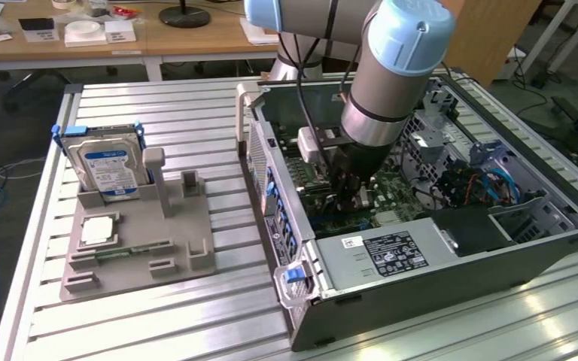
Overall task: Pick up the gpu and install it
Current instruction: 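Insert the gpu into the slot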
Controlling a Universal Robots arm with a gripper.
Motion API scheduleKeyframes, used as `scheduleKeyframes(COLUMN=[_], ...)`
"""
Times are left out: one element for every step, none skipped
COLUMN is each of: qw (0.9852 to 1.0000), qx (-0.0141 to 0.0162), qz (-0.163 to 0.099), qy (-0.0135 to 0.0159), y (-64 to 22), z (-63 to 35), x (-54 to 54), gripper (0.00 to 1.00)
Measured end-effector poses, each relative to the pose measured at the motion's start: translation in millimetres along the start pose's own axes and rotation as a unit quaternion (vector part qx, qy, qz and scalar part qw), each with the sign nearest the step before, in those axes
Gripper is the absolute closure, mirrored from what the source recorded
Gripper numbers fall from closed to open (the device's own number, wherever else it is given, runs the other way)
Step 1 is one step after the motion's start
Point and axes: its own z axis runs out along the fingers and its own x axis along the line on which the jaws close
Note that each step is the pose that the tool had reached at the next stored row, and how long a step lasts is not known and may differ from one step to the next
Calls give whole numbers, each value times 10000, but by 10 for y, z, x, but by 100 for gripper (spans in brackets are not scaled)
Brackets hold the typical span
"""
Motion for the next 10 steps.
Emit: scheduleKeyframes(qw=[10000, 10000, 10000, 10000, 10000, 10000, 10000, 10000, 10000, 10000], qx=[0, 1, 0, 0, 1, 0, 0, 0, 0, 0], qz=[0, 0, 0, 0, 0, 0, 0, 0, 0, 0], qy=[0, 0, 1, 1, 0, 0, 0, 1, 1, 1], y=[0, 0, 0, 0, 0, 0, 0, 0, 0, 0], z=[2, 5, 7, 9, 15, 20, 23, 24, 24, 24], x=[0, 0, 1, 1, 1, 1, 2, 2, 2, 2], gripper=[73, 73, 73, 73, 73, 73, 73, 73, 73, 73])
